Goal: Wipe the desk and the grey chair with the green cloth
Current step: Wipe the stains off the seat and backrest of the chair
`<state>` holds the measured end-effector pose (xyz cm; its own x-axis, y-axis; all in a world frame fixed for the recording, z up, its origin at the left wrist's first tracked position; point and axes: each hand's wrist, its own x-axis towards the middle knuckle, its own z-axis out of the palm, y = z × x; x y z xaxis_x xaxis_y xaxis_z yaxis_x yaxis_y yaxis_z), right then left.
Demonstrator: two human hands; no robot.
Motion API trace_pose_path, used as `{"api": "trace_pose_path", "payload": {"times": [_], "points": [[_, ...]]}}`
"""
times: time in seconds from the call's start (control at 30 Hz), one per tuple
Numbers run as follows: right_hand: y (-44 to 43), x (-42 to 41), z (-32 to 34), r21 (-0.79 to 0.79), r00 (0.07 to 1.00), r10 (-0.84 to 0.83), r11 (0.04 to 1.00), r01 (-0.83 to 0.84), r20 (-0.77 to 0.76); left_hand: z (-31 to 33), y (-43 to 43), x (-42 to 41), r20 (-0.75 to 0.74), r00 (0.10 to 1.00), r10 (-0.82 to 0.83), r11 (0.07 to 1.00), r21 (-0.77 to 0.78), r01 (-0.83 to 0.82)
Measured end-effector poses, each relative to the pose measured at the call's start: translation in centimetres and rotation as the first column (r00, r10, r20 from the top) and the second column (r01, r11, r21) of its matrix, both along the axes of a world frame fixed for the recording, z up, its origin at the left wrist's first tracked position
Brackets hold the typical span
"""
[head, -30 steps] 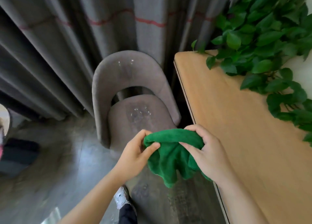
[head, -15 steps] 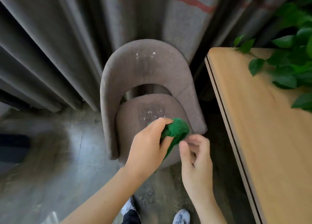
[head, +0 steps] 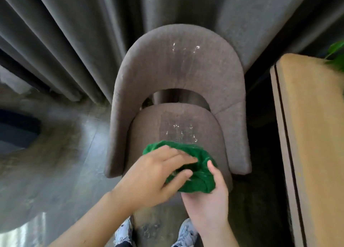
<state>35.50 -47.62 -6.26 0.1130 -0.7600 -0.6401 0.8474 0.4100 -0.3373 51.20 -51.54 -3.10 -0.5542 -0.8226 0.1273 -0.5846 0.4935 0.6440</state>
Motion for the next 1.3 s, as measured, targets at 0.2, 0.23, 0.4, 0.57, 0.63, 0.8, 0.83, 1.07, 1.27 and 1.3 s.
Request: {"api": "trace_pose_path", "payload": {"times": [0.2, 0.23, 0.4, 0.57, 0.63, 0.8, 0.83, 1.07, 1.27, 1.3], "points": [[-1.6, -5.6, -3.6, -0.015, 0.984, 0.058, 0.998, -0.061, -0.168, -8.5, -3.0, 4.4, 0.169, 0.886, 0.433, 0.898, -0.166, -0.407], [-2.1, -6.5, -3.9, -0.023, 0.971, 0.053, 0.998, -0.060, -0.232, -9.8, -3.9, 5.6, 0.194, 0.853, 0.484, 0.868, -0.228, -0.441], [-5.6, -8.7, -5.3, -0.176, 0.862, -0.095, 0.984, 0.007, -0.498, -15.3, -9.3, 11.2, 0.315, 0.680, 0.662, 0.731, -0.471, -0.494], [-9.2, -9.0, -7.0, -0.439, 0.764, -0.270, 0.898, -0.018, -0.586, -19.2, -11.3, 13.1, 0.370, 0.666, 0.648, 0.750, -0.464, -0.471], [-10.2, -9.0, -7.6, -0.493, 0.726, -0.310, 0.869, -0.046, -0.614, -20.4, -11.6, 13.3, 0.360, 0.690, 0.627, 0.767, -0.437, -0.469], [-11.5, -9.6, -10.9, -0.517, 0.593, -0.334, 0.840, -0.165, -0.733, -22.9, -13.7, 13.5, 0.334, 0.656, 0.677, 0.689, -0.603, -0.403], [-11.6, -9.8, -11.7, -0.507, 0.584, -0.317, 0.840, -0.193, -0.747, -23.2, -14.0, 13.8, 0.328, 0.659, 0.677, 0.681, -0.619, -0.392], [-11.4, -7.7, -14.8, -0.423, -0.144, -0.483, 0.850, -0.314, -0.864, -23.8, -14.5, 14.4, 0.362, 0.630, 0.687, 0.684, -0.615, -0.392], [-12.9, -1.2, -22.9, 0.397, -0.781, -0.173, 0.783, -0.479, -0.601, -22.5, -12.5, 13.3, 0.460, 0.600, 0.655, 0.744, -0.535, -0.401], [-13.1, -0.4, -24.8, 0.567, -0.823, -0.063, 0.695, -0.442, -0.564, -22.5, -12.2, 13.2, 0.474, 0.596, 0.649, 0.750, -0.529, -0.397]]}}
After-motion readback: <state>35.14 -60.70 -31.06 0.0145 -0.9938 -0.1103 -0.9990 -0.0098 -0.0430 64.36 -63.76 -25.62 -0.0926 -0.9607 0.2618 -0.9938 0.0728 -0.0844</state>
